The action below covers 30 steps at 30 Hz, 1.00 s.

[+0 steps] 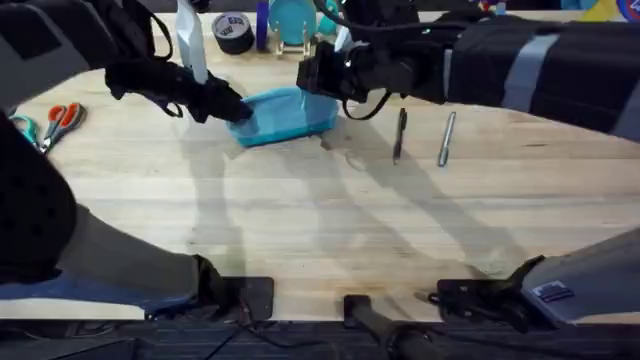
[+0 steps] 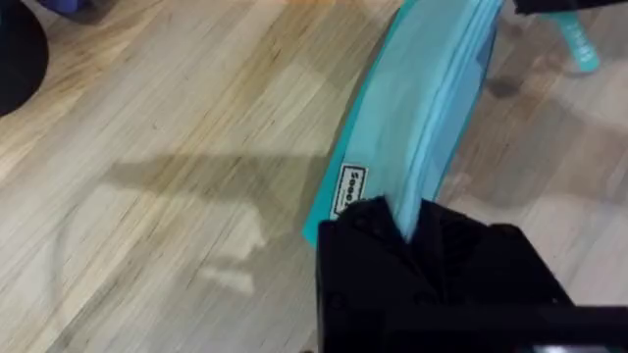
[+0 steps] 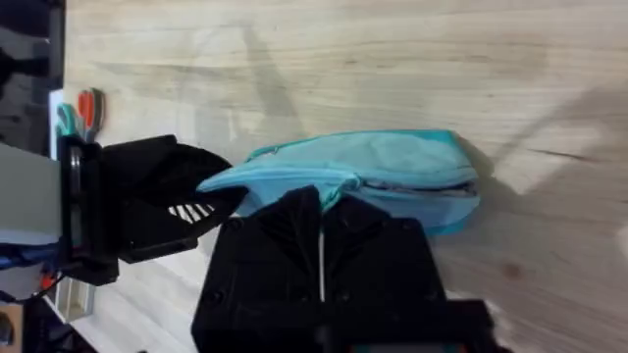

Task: Unzip the bag, pick up the pens from the table one at a time and place them inside, then zip the bag closed.

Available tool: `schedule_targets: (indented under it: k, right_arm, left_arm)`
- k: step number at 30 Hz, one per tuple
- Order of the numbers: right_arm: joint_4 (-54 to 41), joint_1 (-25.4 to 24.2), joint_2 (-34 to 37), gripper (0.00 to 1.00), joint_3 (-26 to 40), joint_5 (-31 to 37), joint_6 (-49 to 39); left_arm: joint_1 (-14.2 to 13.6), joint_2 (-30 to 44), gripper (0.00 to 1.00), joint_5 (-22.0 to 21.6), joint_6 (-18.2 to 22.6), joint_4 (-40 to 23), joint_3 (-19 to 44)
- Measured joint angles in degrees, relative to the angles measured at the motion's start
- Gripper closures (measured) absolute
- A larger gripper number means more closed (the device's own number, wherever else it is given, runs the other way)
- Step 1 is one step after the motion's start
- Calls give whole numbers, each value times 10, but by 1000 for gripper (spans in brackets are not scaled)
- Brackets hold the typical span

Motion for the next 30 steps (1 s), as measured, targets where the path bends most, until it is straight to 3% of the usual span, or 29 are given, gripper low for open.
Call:
schedule_targets:
  k: [17,30]
  right_arm:
    - [-1,3,0,971,2,0,0]
    - [6,56,0,970,2,22,-7]
  left_arm:
    - [0,0,959,0,0,0,0]
    - [2,0,959,-4,0,0,0]
